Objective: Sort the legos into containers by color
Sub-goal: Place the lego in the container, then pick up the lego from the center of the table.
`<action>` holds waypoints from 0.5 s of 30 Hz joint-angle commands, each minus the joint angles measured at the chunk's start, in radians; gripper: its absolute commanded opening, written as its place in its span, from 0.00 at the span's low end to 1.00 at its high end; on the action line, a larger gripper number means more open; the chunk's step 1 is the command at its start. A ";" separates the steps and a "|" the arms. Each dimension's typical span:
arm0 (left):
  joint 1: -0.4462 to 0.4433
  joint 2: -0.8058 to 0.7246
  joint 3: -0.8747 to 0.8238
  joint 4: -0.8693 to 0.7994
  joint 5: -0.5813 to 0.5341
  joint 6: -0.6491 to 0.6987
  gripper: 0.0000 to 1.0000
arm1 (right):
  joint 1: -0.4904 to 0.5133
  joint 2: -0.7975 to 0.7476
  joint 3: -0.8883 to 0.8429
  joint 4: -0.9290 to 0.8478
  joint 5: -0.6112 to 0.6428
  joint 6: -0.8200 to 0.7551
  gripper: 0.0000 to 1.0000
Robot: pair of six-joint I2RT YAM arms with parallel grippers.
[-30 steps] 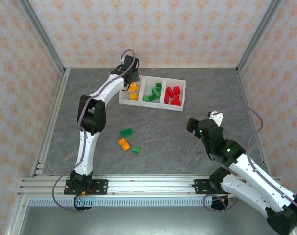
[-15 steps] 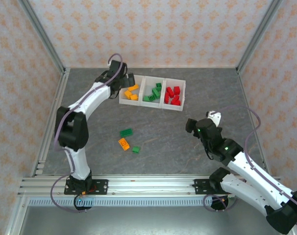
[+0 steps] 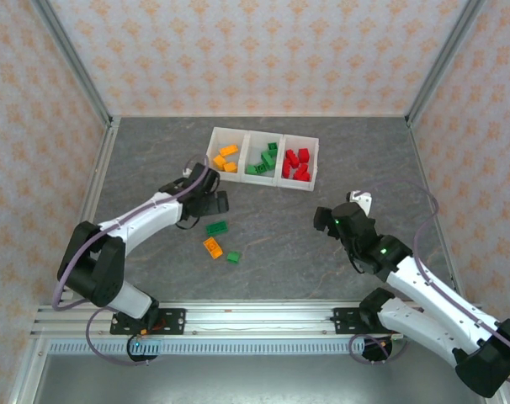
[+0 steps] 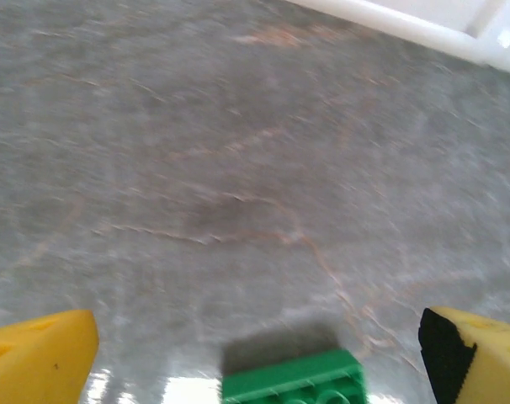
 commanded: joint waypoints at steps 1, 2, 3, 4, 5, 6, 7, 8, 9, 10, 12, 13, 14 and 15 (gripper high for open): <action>-0.037 0.007 -0.018 -0.042 -0.045 -0.071 0.99 | -0.007 -0.009 0.006 0.008 0.007 -0.010 1.00; -0.044 0.015 -0.025 -0.036 -0.040 -0.077 0.98 | -0.007 -0.012 0.006 0.006 0.007 -0.009 1.00; -0.048 0.018 -0.031 -0.026 -0.032 -0.079 0.98 | -0.007 -0.017 0.007 0.004 0.008 -0.009 1.00; -0.051 0.019 -0.041 -0.011 -0.021 -0.081 0.96 | -0.007 -0.022 0.007 0.001 0.012 -0.010 1.00; -0.052 0.021 -0.051 -0.002 -0.015 -0.088 0.95 | -0.006 -0.028 0.007 0.001 0.012 -0.009 1.00; -0.053 0.022 -0.056 0.001 -0.014 -0.096 0.95 | -0.007 -0.033 0.007 -0.001 0.014 -0.010 1.00; -0.052 0.026 -0.060 0.003 -0.012 -0.101 0.93 | -0.007 -0.039 0.007 -0.001 0.014 -0.009 1.00; -0.052 0.033 -0.059 0.000 -0.011 -0.108 0.91 | -0.007 -0.042 0.006 -0.001 0.015 -0.008 1.00; -0.052 0.039 -0.059 -0.001 -0.011 -0.114 0.90 | -0.007 -0.045 0.006 -0.001 0.014 -0.008 1.00; -0.054 0.048 -0.058 -0.002 -0.006 -0.121 0.87 | -0.007 -0.047 0.005 0.001 0.014 -0.008 1.00; -0.060 0.065 -0.056 0.000 0.007 -0.131 0.82 | -0.007 -0.049 0.004 0.002 0.016 -0.007 1.00; -0.067 0.074 -0.054 0.002 0.010 -0.136 0.80 | -0.007 -0.048 0.004 0.002 0.016 -0.006 1.00; -0.072 0.082 -0.053 0.002 0.012 -0.141 0.79 | -0.007 -0.048 0.004 0.002 0.018 -0.006 1.00; -0.078 0.088 -0.053 0.004 0.012 -0.144 0.79 | -0.007 -0.047 0.004 0.002 0.017 -0.006 1.00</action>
